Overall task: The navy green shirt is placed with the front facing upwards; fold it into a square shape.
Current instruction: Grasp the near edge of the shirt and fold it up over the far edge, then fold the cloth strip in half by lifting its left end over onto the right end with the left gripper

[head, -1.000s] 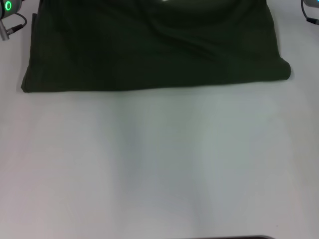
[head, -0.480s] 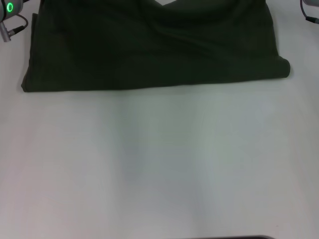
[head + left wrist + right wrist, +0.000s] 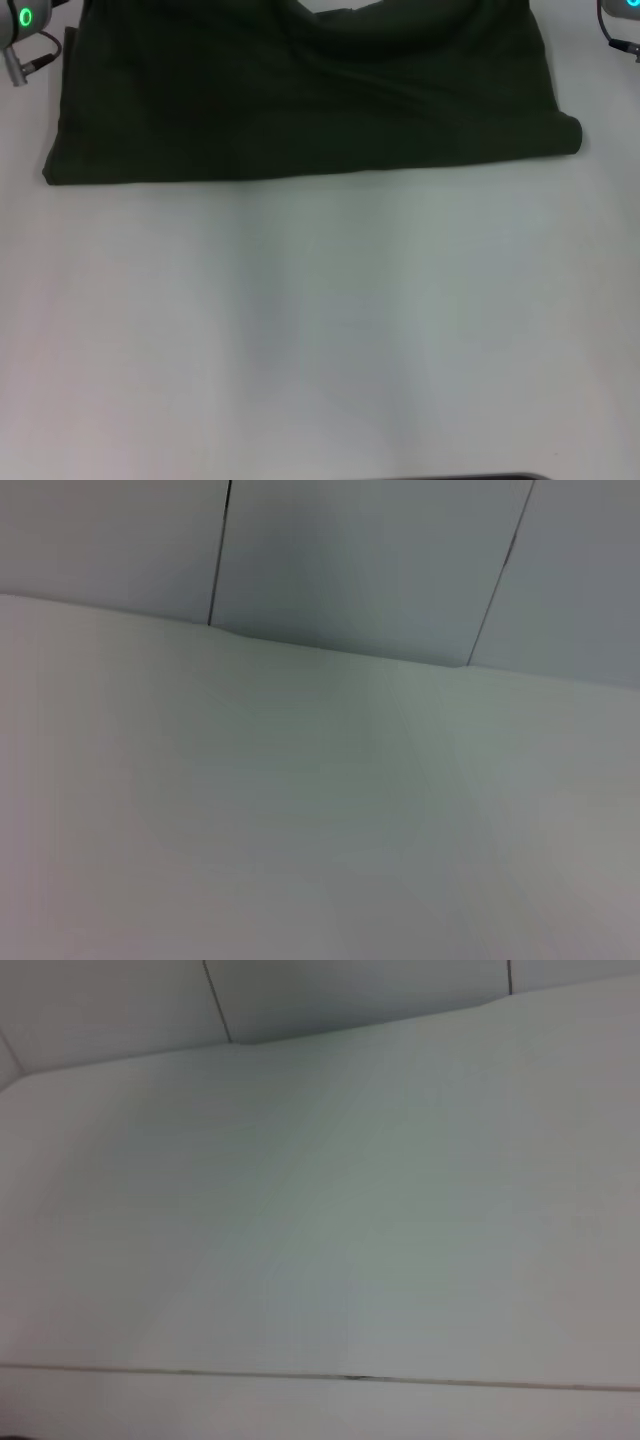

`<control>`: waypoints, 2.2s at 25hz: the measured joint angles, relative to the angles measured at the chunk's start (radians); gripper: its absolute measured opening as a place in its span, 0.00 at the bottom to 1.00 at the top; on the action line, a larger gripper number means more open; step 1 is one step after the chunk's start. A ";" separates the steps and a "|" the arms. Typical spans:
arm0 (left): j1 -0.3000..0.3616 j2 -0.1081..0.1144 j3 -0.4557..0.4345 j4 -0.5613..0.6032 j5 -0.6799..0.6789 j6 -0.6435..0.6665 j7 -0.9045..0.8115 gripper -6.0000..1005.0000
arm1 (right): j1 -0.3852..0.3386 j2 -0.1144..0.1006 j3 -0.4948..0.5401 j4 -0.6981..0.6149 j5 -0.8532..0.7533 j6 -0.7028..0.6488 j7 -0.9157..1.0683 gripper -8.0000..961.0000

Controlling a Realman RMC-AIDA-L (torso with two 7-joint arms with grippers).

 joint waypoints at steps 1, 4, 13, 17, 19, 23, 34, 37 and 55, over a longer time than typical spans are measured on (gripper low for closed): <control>0.000 -0.003 0.000 -0.001 0.000 -0.004 0.001 0.20 | -0.001 0.001 -0.002 -0.001 0.000 0.001 0.000 0.11; 0.001 -0.006 0.000 0.004 0.000 -0.028 0.001 0.20 | -0.005 0.004 -0.005 -0.008 0.001 0.002 -0.013 0.13; 0.021 -0.006 0.000 0.011 -0.078 -0.076 0.002 0.21 | -0.009 0.007 -0.004 -0.020 0.014 0.043 -0.032 0.29; 0.031 -0.007 0.000 0.009 -0.078 -0.080 0.006 0.35 | -0.033 0.012 -0.003 -0.047 0.034 0.038 -0.050 0.46; 0.041 -0.006 0.006 0.005 -0.078 -0.066 0.008 0.45 | -0.058 0.020 -0.004 -0.075 0.062 0.022 -0.071 0.55; 0.066 -0.004 0.026 -0.022 -0.078 -0.014 0.014 0.70 | -0.127 0.033 -0.005 -0.145 0.129 -0.085 -0.099 0.72; 0.181 -0.007 0.041 -0.133 -0.168 0.298 0.133 0.90 | -0.309 0.022 -0.002 -0.265 0.210 -0.394 -0.114 0.75; 0.203 -0.008 0.041 -0.134 -0.205 0.332 0.148 0.90 | -0.347 0.023 0.004 -0.276 0.210 -0.415 -0.124 0.75; 0.207 -0.011 0.078 -0.116 -0.235 0.311 0.187 0.90 | -0.419 0.011 0.007 -0.277 0.213 -0.458 -0.133 0.75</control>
